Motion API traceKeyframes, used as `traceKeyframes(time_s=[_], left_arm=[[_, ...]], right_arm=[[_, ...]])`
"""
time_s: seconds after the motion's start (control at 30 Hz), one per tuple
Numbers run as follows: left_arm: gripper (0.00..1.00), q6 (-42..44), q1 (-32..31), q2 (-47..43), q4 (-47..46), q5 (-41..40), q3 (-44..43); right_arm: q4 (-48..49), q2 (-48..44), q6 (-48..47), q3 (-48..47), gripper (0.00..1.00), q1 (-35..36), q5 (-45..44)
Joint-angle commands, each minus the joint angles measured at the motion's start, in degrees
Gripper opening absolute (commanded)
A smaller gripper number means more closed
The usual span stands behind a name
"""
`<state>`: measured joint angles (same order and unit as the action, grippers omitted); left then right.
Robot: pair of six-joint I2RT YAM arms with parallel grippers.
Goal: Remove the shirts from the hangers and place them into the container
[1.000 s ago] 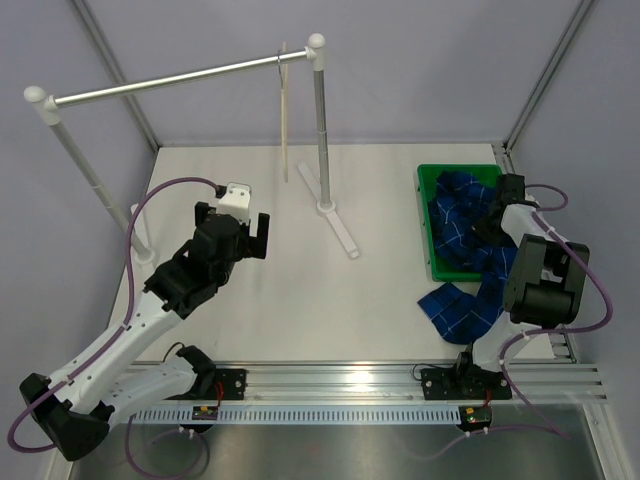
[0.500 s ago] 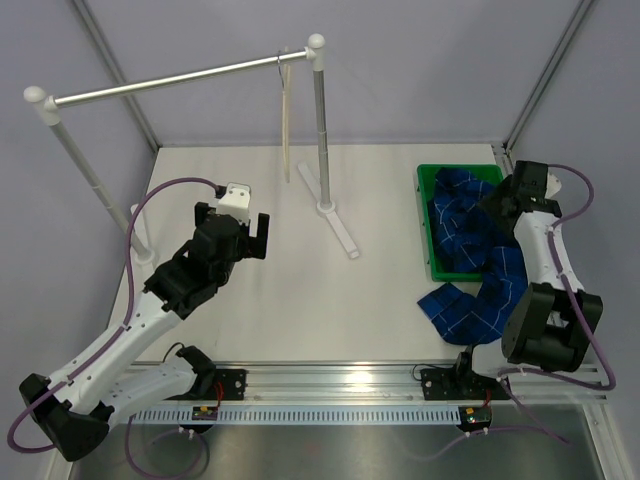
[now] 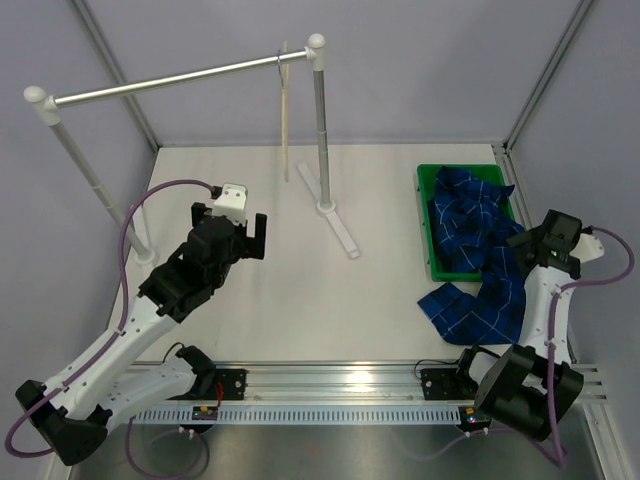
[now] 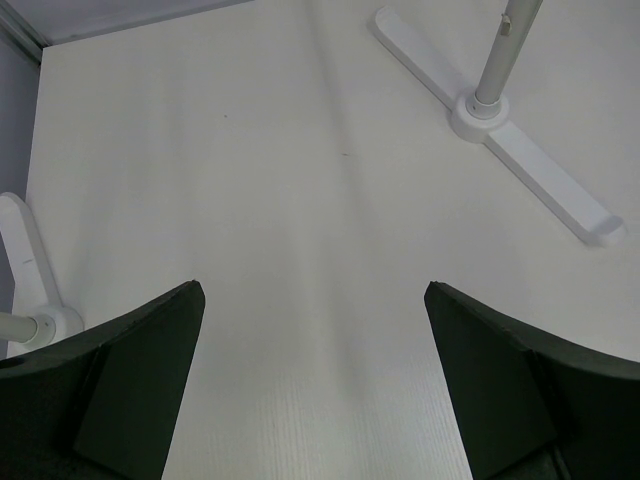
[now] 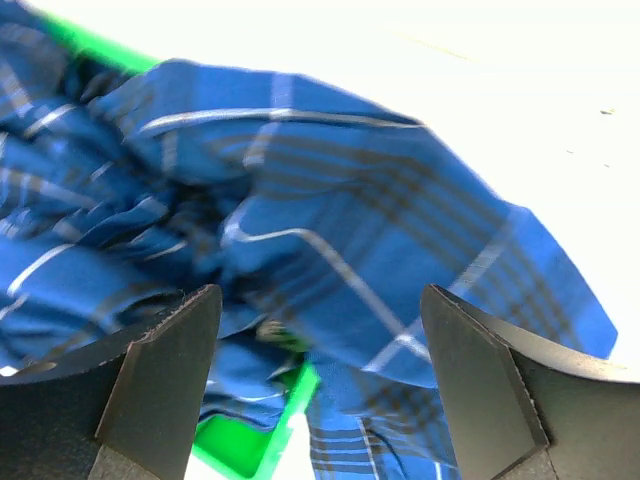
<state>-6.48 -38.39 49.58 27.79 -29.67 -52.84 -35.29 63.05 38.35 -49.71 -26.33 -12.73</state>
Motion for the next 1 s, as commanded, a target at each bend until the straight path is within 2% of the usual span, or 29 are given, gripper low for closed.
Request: traceKeyframes(time_s=[0.0, 0.23, 0.43, 0.53, 0.67, 0.7, 0.77, 0.8, 0.9, 0.97], left_arm=[[0.99, -0.6, 0.2, -0.7, -1.4, 1.2, -0.1], [0.99, -0.6, 0.2, -0.6, -1.5, 1.3, 0.1], [0.99, -0.6, 0.2, -0.1, -1.4, 1.1, 0.1], [0.99, -0.6, 0.2, 0.0, -1.3, 0.8, 0.1], [0.99, -0.5, 0.2, 0.2, -1.4, 0.8, 0.2], [0.99, -0.5, 0.2, 0.3, -1.3, 0.8, 0.1], [0.99, -0.5, 0.2, 0.6, -1.3, 0.8, 0.1], [0.99, -0.5, 0.2, 0.8, -1.2, 0.8, 0.0], [0.99, -0.5, 0.2, 0.9, -1.2, 0.9, -0.1], [0.99, -0.6, 0.2, 0.9, -1.2, 0.9, 0.0]], right_arm=[[-0.4, -3.8, 2.7, 2.2, 0.90, -5.0, -0.1], [2.1, -3.2, 2.1, 8.0, 0.89, -13.1, 6.4], [7.9, 0.8, 1.7, 11.2, 0.84, -14.6, 12.4], [10.1, 1.3, 2.0, 11.7, 0.78, -14.6, 15.0], [11.0, -0.2, 1.6, 12.1, 0.64, -14.6, 14.2], [11.0, -0.6, 1.6, 12.0, 0.57, -14.6, 14.2], [10.9, -1.2, 1.6, 11.8, 0.51, -14.6, 14.5], [10.9, -1.4, 1.5, 11.8, 0.44, -14.6, 14.4], [11.2, -1.3, 1.4, 12.2, 0.32, -14.6, 14.5], [11.6, -1.0, 1.3, 12.4, 0.21, -14.6, 14.8]])
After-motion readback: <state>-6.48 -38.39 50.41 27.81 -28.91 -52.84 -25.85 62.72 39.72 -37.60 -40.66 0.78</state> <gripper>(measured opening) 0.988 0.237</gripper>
